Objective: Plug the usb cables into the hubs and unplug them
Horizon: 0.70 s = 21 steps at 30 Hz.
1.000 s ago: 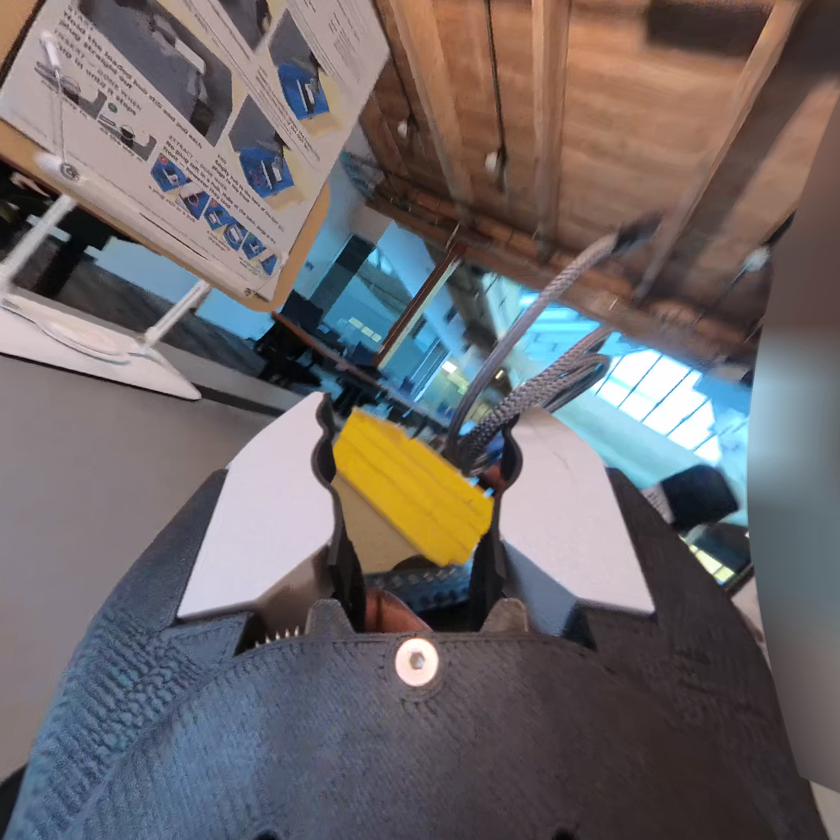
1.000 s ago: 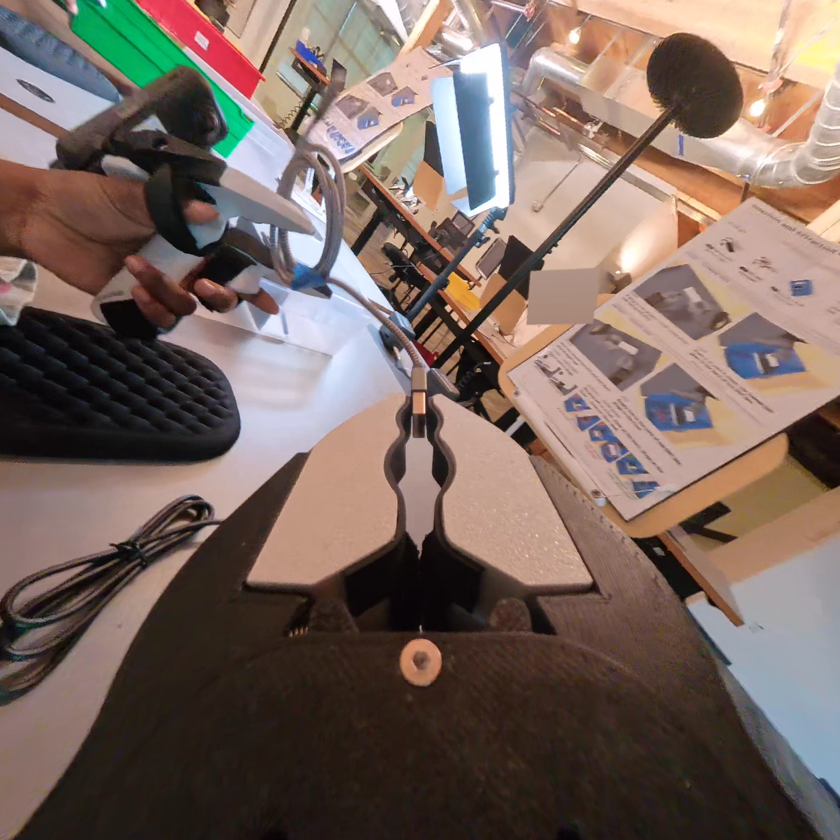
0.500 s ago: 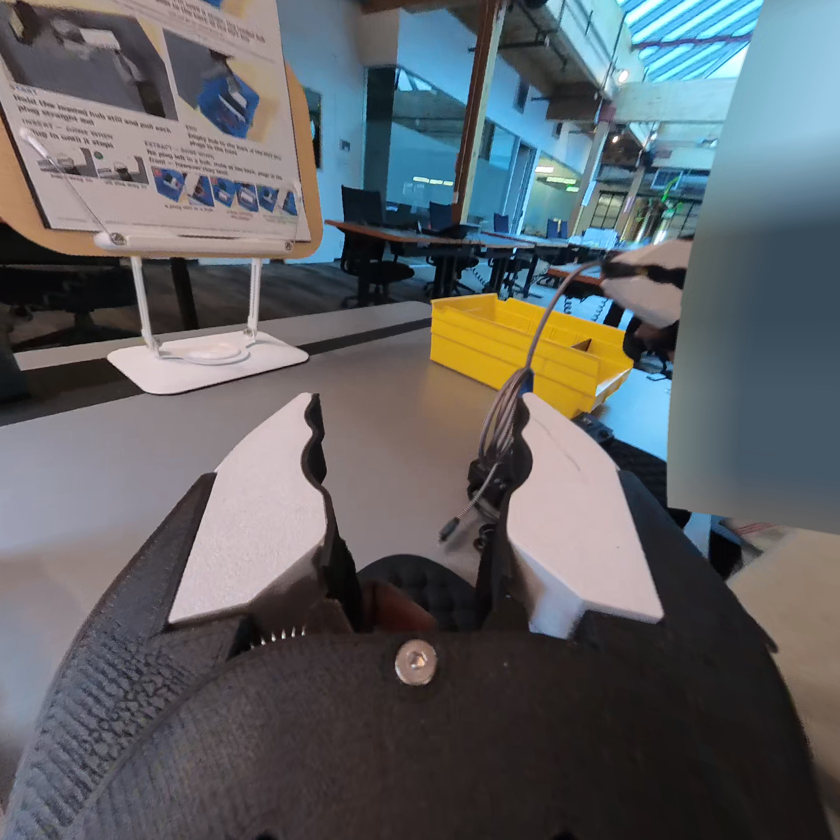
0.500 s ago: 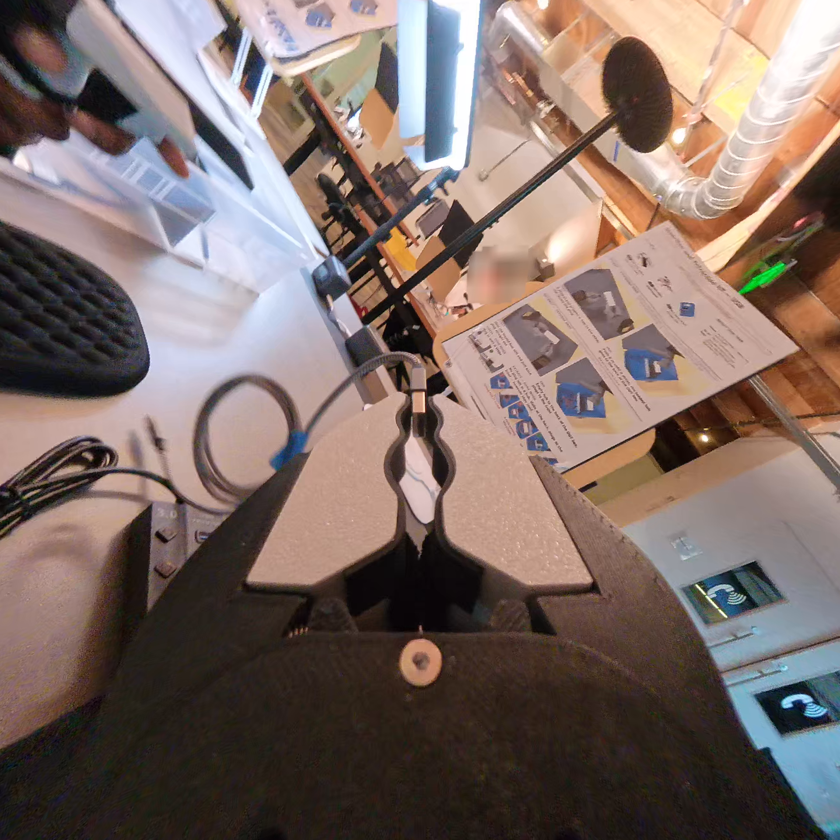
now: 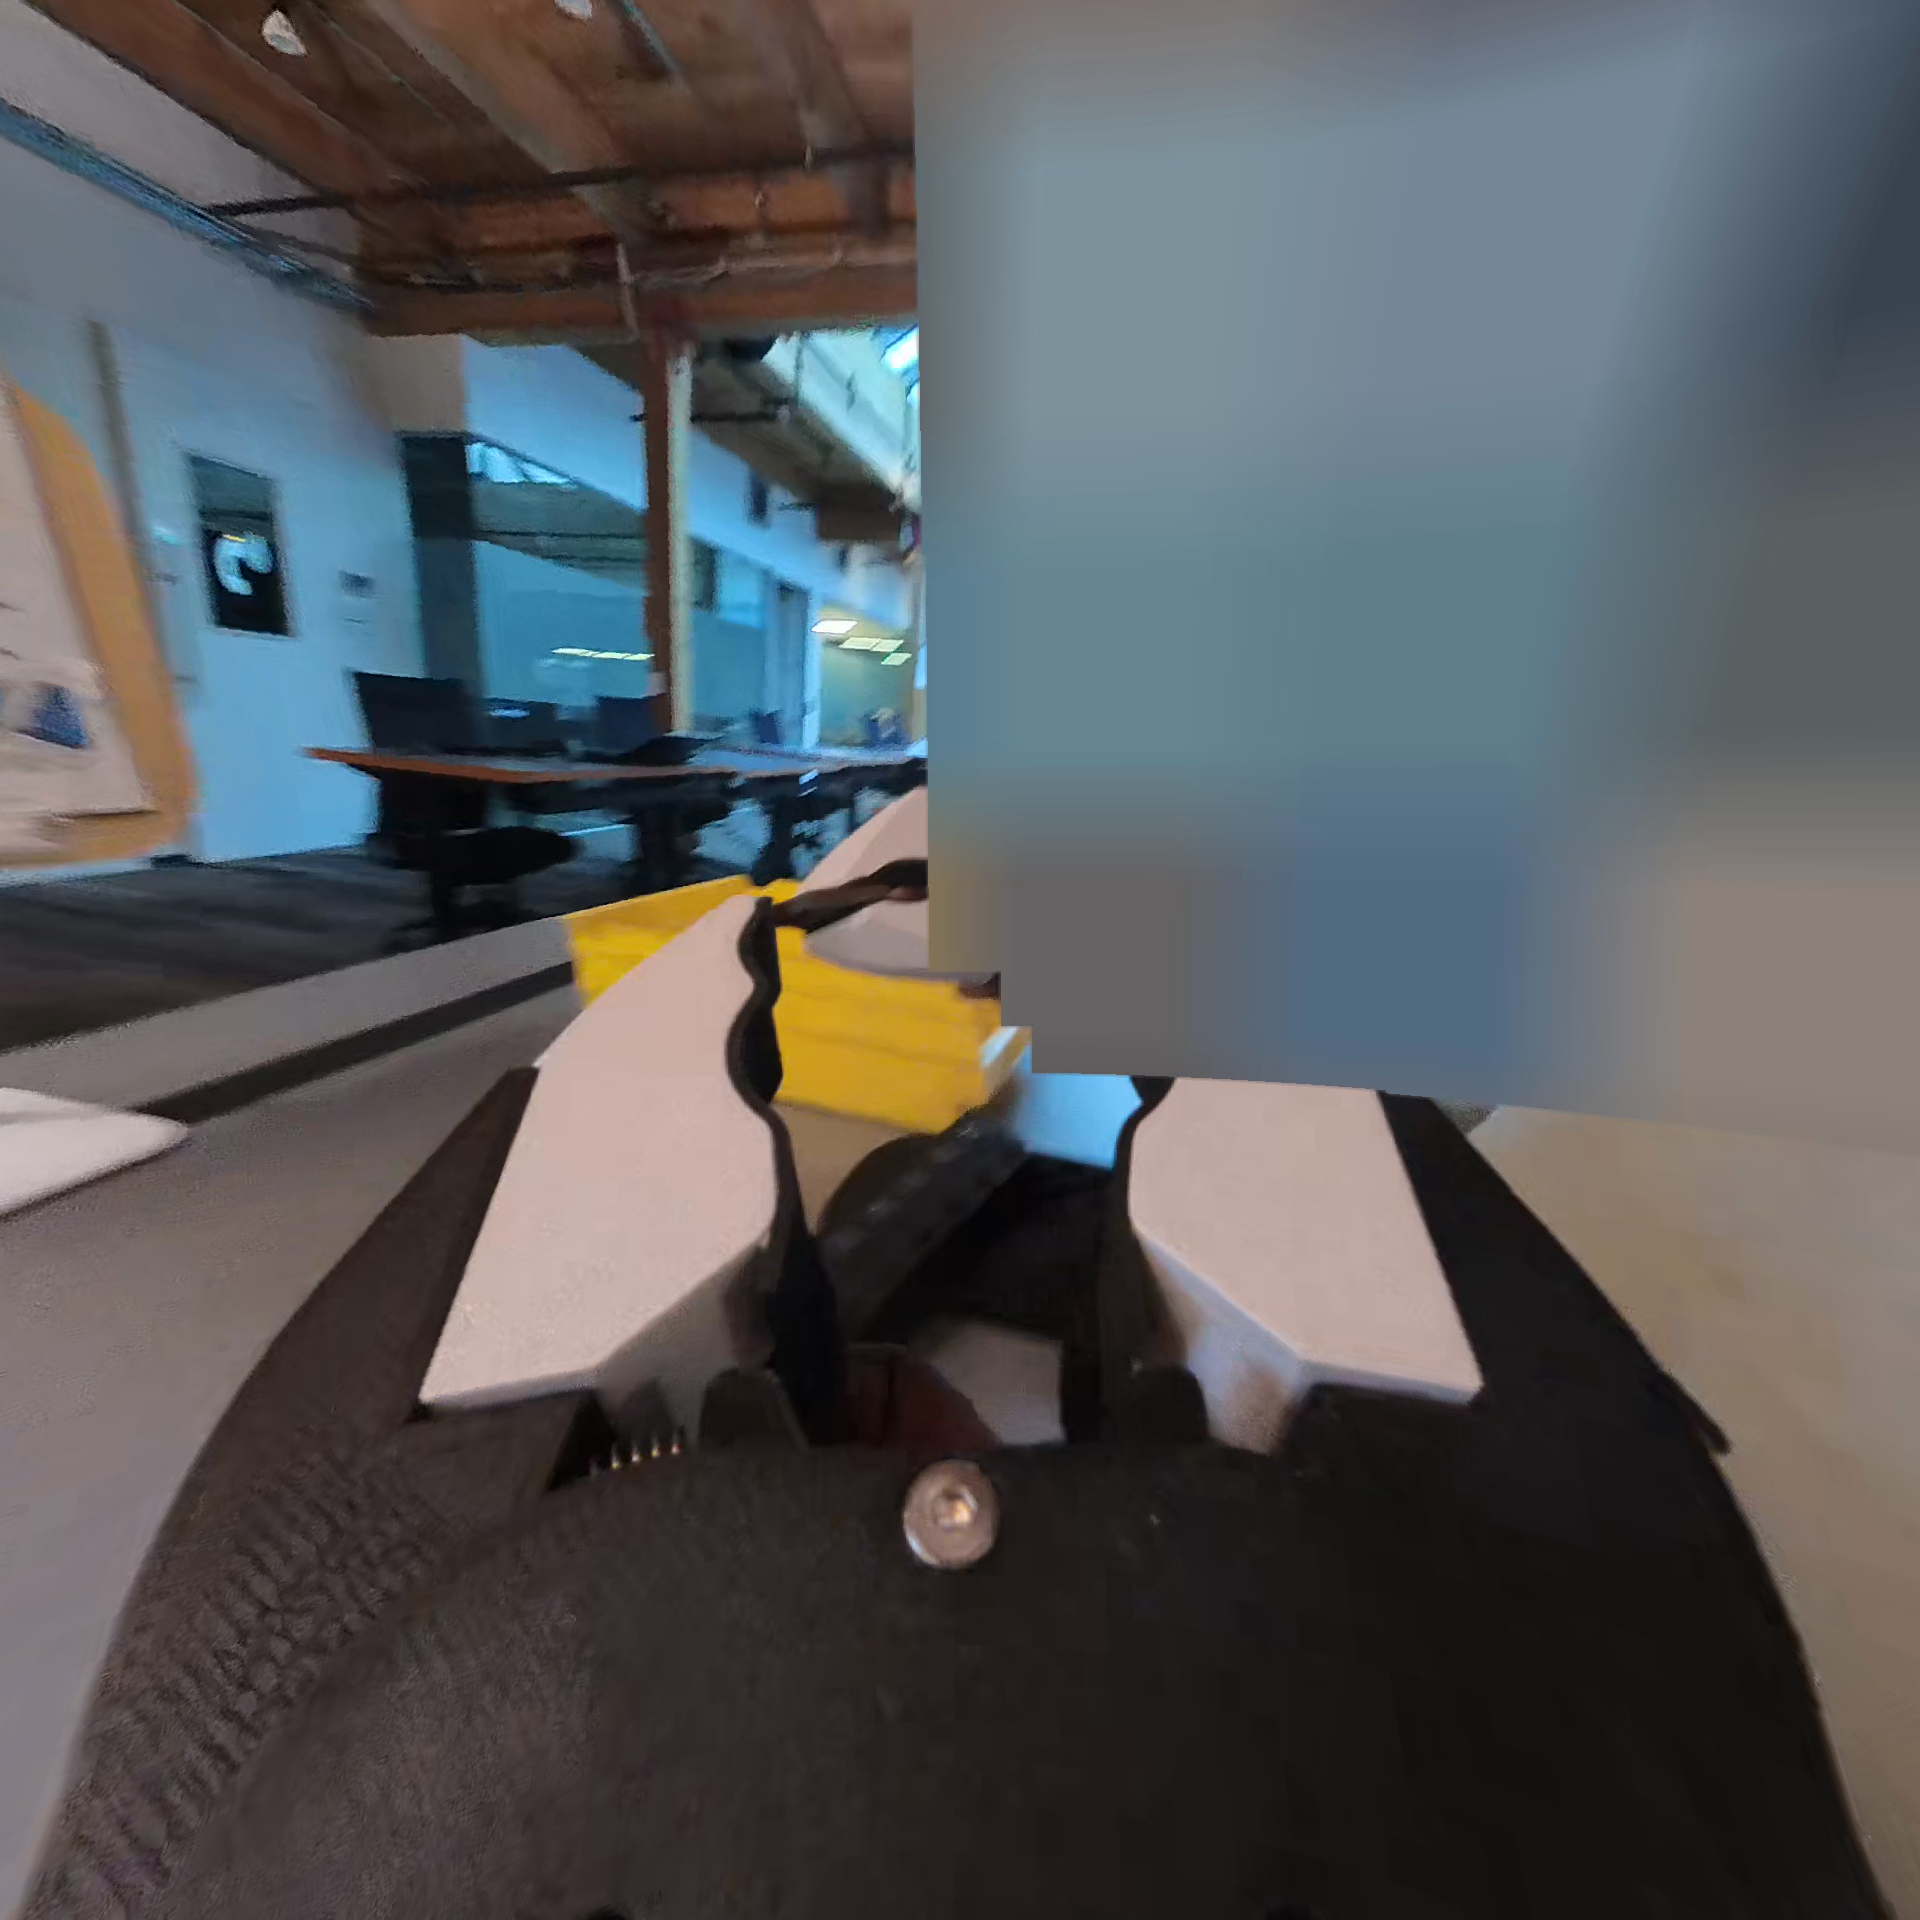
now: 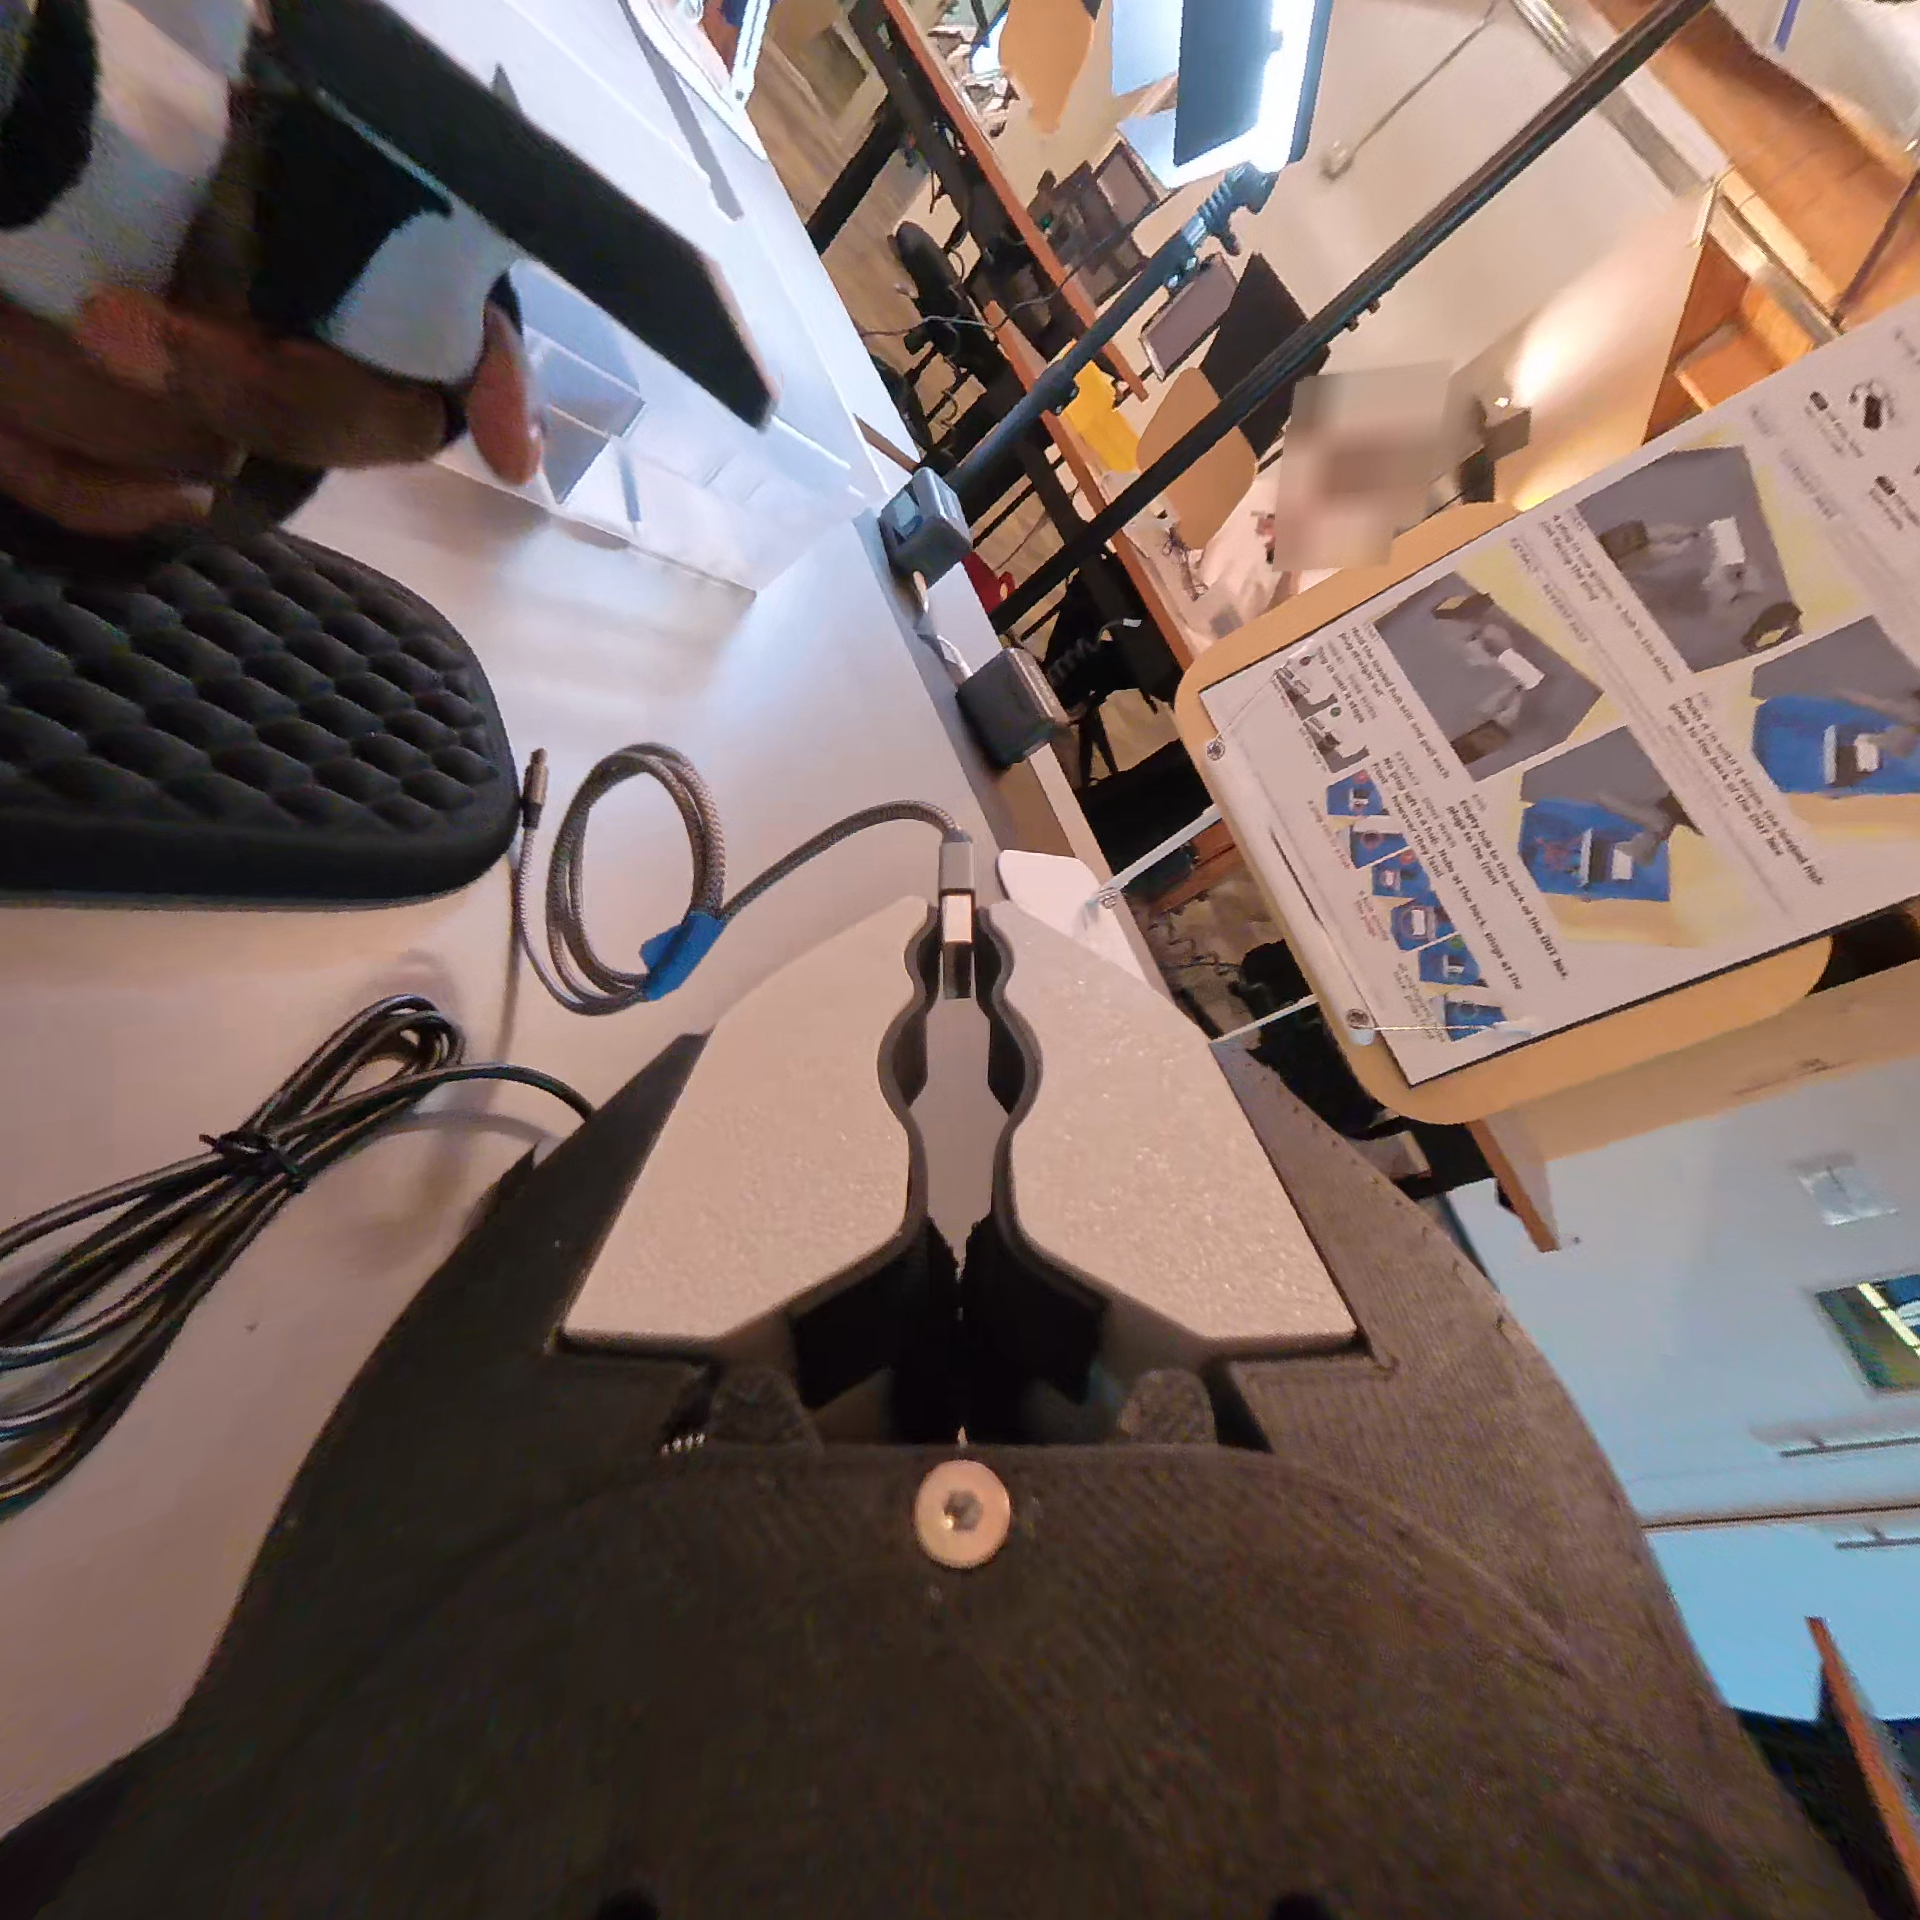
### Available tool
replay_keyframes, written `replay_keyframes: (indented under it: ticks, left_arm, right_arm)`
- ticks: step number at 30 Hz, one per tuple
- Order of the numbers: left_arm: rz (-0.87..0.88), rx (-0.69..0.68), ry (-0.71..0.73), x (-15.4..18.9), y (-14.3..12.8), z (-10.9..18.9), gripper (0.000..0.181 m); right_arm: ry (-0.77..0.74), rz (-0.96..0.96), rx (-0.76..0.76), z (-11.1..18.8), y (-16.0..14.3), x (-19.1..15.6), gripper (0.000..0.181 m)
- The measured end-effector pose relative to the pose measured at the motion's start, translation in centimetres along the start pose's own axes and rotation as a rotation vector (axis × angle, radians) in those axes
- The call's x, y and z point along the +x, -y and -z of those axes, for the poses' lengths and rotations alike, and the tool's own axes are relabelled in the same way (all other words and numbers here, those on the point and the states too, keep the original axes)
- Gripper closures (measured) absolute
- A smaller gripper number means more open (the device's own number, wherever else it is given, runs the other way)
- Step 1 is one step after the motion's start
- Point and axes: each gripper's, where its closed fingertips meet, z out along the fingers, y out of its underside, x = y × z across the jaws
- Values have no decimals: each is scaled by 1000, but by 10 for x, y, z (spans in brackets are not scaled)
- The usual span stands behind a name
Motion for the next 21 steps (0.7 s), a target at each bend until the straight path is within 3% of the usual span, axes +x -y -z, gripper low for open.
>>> replay_keyframes:
  ticks: [2, 4, 6, 9, 12, 16, 18, 20, 21]
  left_arm:
    - [82, 48, -26, 2, 1, -5, 116]
    - [-5, 20, 24, -3, -8, -9, 118]
    - [-234, -30, 159, -16, -18, -11, 120]
    - [-764, -129, 346, -32, -20, -10, 120]
    - [-1056, -311, 245, -33, -39, -19, 121]
    - [-1157, -435, 84, -33, -57, -27, 128]
    - [-1146, -486, 25, -32, -67, -28, 144]
    - [-1166, -520, 61, -38, -70, -27, 177]
    - [-1151, -534, 60, -38, -71, -26, 178]
  right_arm:
    - [12, -47, 1, -1, 0, 0, 175]
    - [25, -105, 12, 0, 0, 0, 175]
    - [62, -210, 27, 1, -3, -1, 175]
    - [231, -499, 71, 3, -6, -14, 176]
    - [451, -840, 173, 5, 1, -31, 176]
    - [617, -1056, 232, 8, 4, -46, 176]
    - [648, -1109, 260, 9, 7, -48, 176]
    - [677, -1141, 273, 10, 8, -51, 176]
    - [684, -1127, 270, 9, 7, -53, 176]
